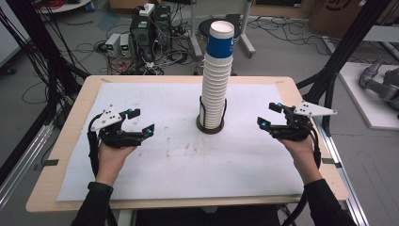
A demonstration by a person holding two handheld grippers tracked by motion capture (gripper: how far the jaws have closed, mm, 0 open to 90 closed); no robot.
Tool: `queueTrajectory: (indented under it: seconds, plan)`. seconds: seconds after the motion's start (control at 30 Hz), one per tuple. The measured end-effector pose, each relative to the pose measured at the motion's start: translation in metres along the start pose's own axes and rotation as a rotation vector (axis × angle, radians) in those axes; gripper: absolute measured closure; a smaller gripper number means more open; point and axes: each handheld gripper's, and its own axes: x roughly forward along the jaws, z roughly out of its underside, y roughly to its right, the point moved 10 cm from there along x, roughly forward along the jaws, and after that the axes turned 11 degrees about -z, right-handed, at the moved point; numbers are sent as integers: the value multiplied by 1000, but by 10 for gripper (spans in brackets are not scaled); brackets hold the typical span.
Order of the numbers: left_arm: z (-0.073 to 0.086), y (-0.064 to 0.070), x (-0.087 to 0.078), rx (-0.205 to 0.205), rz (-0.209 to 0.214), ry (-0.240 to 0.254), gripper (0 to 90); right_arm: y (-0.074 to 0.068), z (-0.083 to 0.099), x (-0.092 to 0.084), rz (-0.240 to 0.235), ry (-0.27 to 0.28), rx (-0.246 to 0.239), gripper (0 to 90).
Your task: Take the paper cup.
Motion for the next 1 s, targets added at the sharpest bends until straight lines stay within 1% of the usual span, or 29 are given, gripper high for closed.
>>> queueTrajectory:
  seconds: [0.07, 0.13, 0.23, 0.27, 0.3, 0.43, 0.6, 0.67, 0.7, 0.73, 0.83, 0.9, 0.93, 0.97, 1.0]
  plan:
    - [0, 0, 0, -1, 0, 0, 176, 2, 0, -2, 1, 4, 8, 188]
    - [0, 2, 0, -12, 10, -5, 176, 2, -1, -4, 3, 11, 13, 186]
    - [1, 4, 0, -15, 18, -9, 176, 0, -4, -5, -4, 15, 3, 177]
    - [1, 5, 1, -15, 23, -8, 176, 0, -5, -4, -1, 17, -7, 151]
    - [1, 5, 1, -13, 26, -6, 176, -1, -6, -4, -6, 14, -5, 143]
    - [0, 6, 3, -20, 37, 0, 175, -4, -8, -1, -17, 11, -15, 142]
    - [-1, 7, 2, -30, 46, 5, 175, -7, -14, 6, -35, 7, -25, 141]
    - [-2, 6, 1, -32, 46, 11, 175, -9, -21, 9, -37, 16, -46, 141]
    - [-2, 6, 1, -36, 47, 13, 175, -9, -21, 9, -37, 16, -46, 141]
    - [-2, 6, 1, -39, 44, 14, 175, -10, -26, 13, -43, 19, -47, 141]
    - [-2, 5, 1, -44, 49, 12, 174, -8, -31, 21, -52, 5, -45, 141]
    - [-2, 6, 1, -46, 53, 12, 175, -8, -37, 25, -58, 8, -47, 142]
    - [-2, 6, 1, -46, 53, 12, 175, -8, -37, 25, -58, 8, -47, 142]
    - [-2, 6, 1, -46, 55, 11, 174, -5, -44, 30, -57, 12, -47, 141]
    - [-2, 6, 1, -47, 58, 12, 175, -4, -48, 32, -62, 12, -48, 141]
